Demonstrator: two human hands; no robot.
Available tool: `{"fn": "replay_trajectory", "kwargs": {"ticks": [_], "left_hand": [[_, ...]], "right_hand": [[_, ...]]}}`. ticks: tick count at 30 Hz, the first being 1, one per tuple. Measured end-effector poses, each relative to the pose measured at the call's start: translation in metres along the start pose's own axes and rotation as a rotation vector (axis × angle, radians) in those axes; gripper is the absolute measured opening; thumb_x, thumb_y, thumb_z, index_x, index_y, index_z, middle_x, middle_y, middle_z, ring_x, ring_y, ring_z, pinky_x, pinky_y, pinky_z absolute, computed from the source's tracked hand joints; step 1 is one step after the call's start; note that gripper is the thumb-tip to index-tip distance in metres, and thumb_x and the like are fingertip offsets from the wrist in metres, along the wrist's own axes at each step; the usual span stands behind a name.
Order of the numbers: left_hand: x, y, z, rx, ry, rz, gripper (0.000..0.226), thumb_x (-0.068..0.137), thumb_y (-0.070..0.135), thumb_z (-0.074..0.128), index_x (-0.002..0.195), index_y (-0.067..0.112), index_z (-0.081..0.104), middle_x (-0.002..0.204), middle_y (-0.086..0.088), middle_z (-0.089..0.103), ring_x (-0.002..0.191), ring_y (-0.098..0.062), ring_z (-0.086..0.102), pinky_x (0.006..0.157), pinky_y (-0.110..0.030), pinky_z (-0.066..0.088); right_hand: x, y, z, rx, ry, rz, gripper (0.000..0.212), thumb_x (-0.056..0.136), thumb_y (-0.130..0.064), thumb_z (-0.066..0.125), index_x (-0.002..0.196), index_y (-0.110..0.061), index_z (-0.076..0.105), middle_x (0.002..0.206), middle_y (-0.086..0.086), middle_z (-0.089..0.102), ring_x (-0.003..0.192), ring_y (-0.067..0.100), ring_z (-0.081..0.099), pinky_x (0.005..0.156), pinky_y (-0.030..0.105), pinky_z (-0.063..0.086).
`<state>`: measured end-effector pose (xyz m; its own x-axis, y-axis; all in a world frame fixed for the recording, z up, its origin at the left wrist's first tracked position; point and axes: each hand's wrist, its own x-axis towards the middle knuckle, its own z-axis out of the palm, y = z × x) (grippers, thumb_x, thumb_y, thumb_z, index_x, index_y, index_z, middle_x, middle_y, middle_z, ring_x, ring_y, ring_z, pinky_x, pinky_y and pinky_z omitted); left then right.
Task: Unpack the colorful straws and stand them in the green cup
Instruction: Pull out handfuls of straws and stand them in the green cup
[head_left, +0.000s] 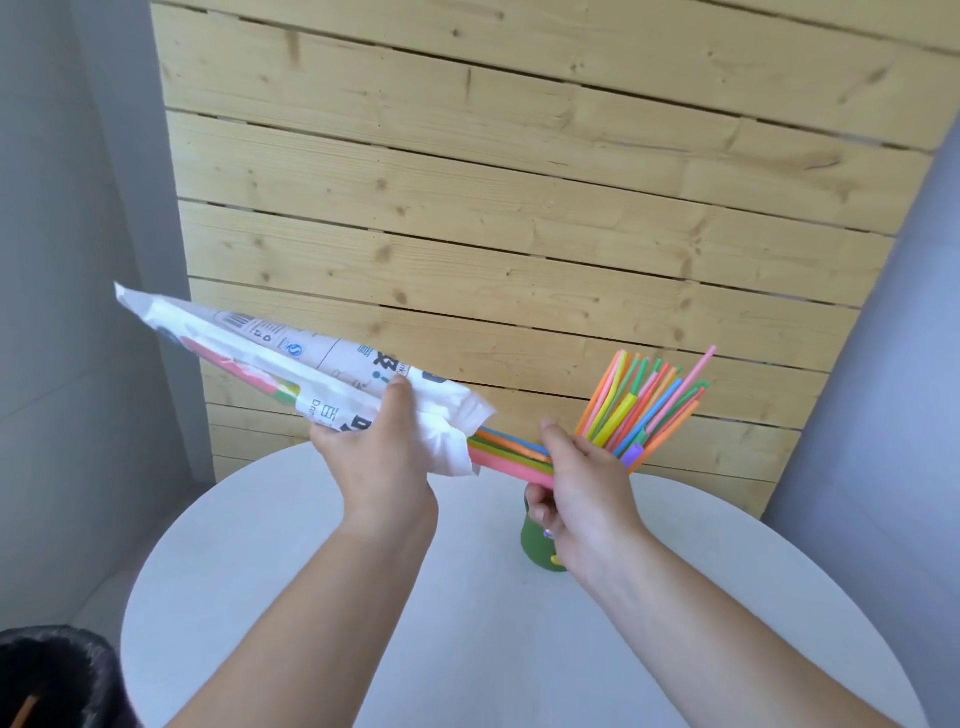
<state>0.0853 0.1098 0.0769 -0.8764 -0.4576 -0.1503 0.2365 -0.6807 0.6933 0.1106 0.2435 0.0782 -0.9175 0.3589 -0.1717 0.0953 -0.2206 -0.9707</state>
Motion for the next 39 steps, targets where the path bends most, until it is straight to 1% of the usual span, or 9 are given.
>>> {"fn": "replay_trajectory", "kwargs": {"ticks": [4,9,14,18,23,30,34,36,39], "left_hand": [[-0.005,-0.001,0.003,-0.018,0.022,-0.019,0.060,0.091,0.019,0.076,0.142,0.021,0.045,0.126,0.001,0.073,0.110,-0.016,0.075,0.100,-0.037,0.057],[-0.009,-0.002,0.003,-0.017,0.033,-0.039,0.055,0.092,0.015,0.073,0.139,0.018,0.046,0.127,-0.003,0.073,0.102,-0.017,0.074,0.091,-0.033,0.058],[-0.005,0.002,0.003,-0.029,0.036,-0.027,0.054,0.091,0.014,0.074,0.138,0.017,0.050,0.127,-0.003,0.075,0.107,-0.018,0.076,0.098,-0.039,0.059],[0.003,0.006,0.001,-0.047,0.083,-0.055,0.051,0.091,0.011,0.074,0.138,0.014,0.053,0.128,-0.005,0.075,0.112,-0.022,0.075,0.098,-0.041,0.060],[0.016,0.007,-0.003,-0.072,0.144,-0.107,0.052,0.090,0.010,0.074,0.138,0.010,0.056,0.127,-0.004,0.075,0.107,-0.019,0.076,0.081,-0.031,0.061],[0.010,0.002,0.001,-0.038,0.158,-0.152,0.054,0.091,0.013,0.073,0.140,0.011,0.052,0.127,-0.002,0.073,0.105,-0.020,0.075,0.075,-0.028,0.058],[0.007,-0.001,0.002,-0.047,0.122,-0.179,0.055,0.091,0.013,0.074,0.141,0.010,0.051,0.126,-0.003,0.072,0.108,-0.022,0.075,0.085,-0.034,0.060],[0.008,0.000,0.001,-0.052,0.114,-0.198,0.053,0.092,0.014,0.073,0.140,0.011,0.052,0.124,-0.001,0.072,0.100,-0.020,0.075,0.084,-0.033,0.060],[0.013,0.004,-0.001,-0.081,0.124,-0.223,0.048,0.093,0.014,0.072,0.137,0.013,0.054,0.118,0.002,0.072,0.091,-0.016,0.073,0.080,-0.032,0.058]], "right_hand": [[-0.005,-0.001,0.005,0.050,-0.017,0.020,0.024,0.096,-0.033,0.065,0.086,-0.011,0.062,0.048,0.003,0.055,0.036,0.015,0.048,0.035,0.020,0.037],[-0.006,0.004,0.012,-0.010,-0.033,0.018,0.026,0.099,-0.031,0.060,0.086,-0.009,0.062,0.055,0.008,0.064,0.036,0.017,0.051,0.035,0.021,0.038],[-0.003,0.004,0.009,-0.028,-0.001,-0.024,0.022,0.099,-0.025,0.060,0.086,-0.008,0.060,0.050,0.006,0.056,0.034,0.016,0.048,0.034,0.019,0.033],[0.006,-0.007,0.001,-0.125,0.026,-0.158,0.021,0.097,-0.021,0.062,0.082,-0.008,0.056,0.040,0.002,0.045,0.030,0.015,0.043,0.033,0.019,0.028],[0.017,-0.041,-0.013,-0.291,0.036,-0.333,0.023,0.096,-0.026,0.065,0.080,-0.013,0.057,0.035,-0.002,0.045,0.027,0.013,0.043,0.031,0.019,0.030],[0.027,-0.051,-0.020,-0.348,0.007,-0.333,0.033,0.091,-0.042,0.071,0.090,-0.009,0.066,0.035,-0.003,0.045,0.029,0.013,0.042,0.034,0.021,0.032],[0.033,-0.051,-0.023,-0.335,0.030,-0.369,0.029,0.090,-0.031,0.074,0.073,-0.013,0.059,0.037,-0.004,0.041,0.030,0.014,0.041,0.035,0.019,0.029],[0.036,-0.058,-0.026,-0.348,0.047,-0.385,0.032,0.090,-0.026,0.073,0.067,-0.014,0.054,0.039,-0.002,0.040,0.030,0.014,0.038,0.037,0.019,0.028],[0.039,-0.078,-0.034,-0.380,0.086,-0.421,0.028,0.089,-0.025,0.074,0.071,-0.014,0.055,0.042,0.000,0.041,0.030,0.013,0.037,0.035,0.018,0.028]]}}
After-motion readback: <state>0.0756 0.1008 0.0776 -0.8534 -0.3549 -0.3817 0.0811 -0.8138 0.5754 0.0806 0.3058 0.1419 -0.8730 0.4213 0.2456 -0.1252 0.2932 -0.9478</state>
